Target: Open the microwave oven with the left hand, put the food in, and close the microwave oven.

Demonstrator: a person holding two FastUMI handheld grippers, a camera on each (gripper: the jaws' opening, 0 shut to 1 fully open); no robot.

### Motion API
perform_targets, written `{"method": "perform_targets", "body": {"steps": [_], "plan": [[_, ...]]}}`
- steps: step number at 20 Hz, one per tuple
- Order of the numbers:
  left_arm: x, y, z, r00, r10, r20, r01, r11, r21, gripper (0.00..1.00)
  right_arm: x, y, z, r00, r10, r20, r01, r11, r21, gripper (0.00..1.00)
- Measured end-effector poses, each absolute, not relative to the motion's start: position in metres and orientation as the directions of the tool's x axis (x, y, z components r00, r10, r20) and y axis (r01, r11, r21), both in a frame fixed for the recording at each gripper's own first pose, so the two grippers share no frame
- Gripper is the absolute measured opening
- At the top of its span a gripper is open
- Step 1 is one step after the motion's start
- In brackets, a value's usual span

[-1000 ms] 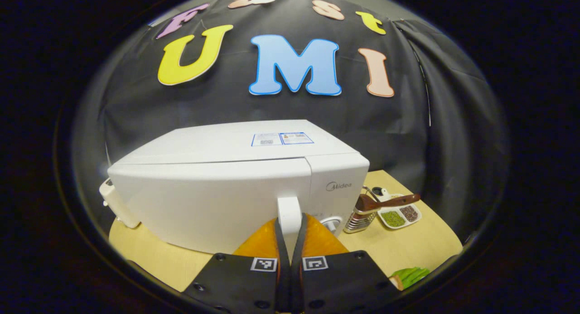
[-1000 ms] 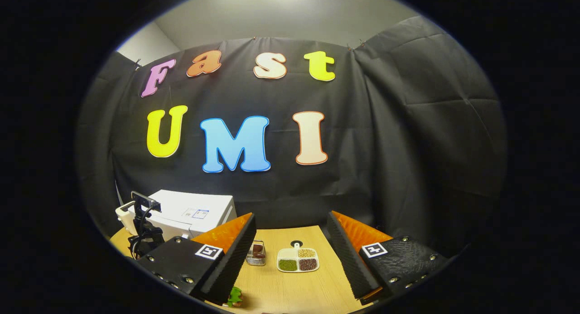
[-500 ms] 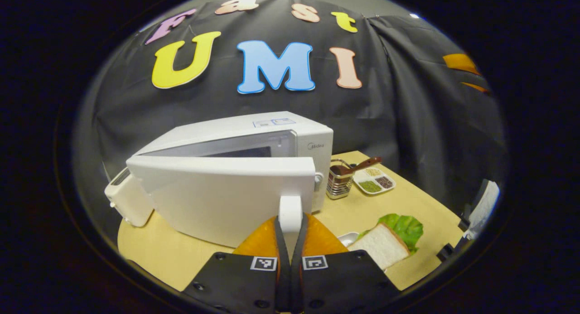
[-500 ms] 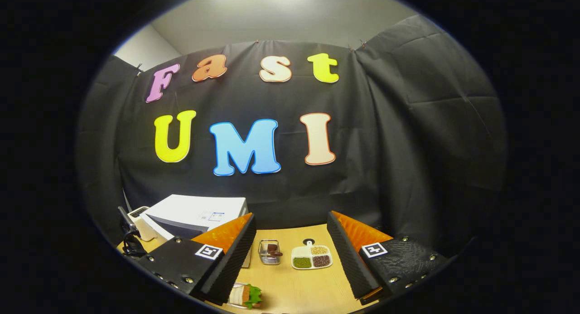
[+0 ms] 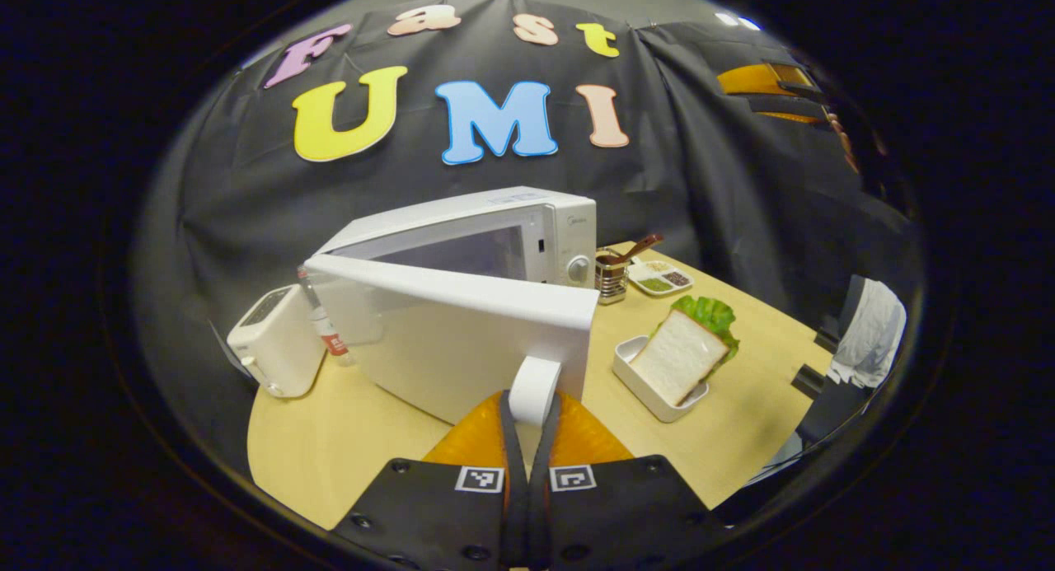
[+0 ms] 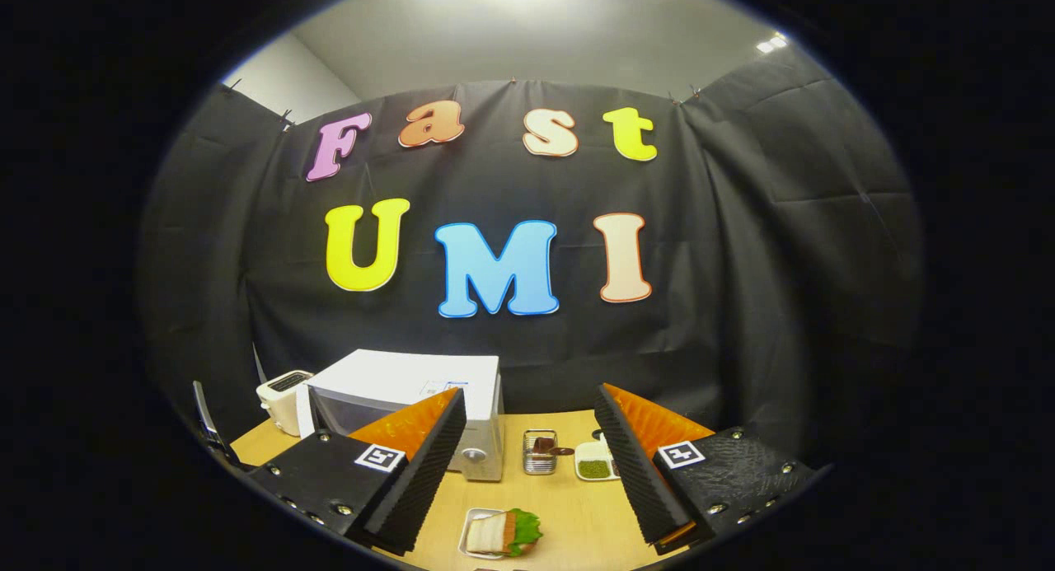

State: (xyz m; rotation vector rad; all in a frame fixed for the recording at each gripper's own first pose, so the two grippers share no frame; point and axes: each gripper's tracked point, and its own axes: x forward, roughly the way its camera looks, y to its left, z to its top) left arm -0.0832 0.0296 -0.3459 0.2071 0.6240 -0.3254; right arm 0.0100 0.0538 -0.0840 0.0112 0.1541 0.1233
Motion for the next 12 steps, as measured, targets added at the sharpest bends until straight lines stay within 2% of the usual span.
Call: {"method": "perform_targets", "body": {"steps": [11,12], "plan": [[-0.136,0.154,-0.332,0.768,-0.182,-0.614,0.342,0.927,0.154,0.06,-0.015,0.125,-0.086,0.970,0.178,-0.167,-0.180,0.984,-0.002,0.95],[-0.139,0.163,-0.331,0.769,-0.176,-0.614,0.341,0.926,0.162,0.08,-0.016,0.129,-0.087,0.968,0.183,-0.170,-0.188,0.982,-0.011,0.95]]}}
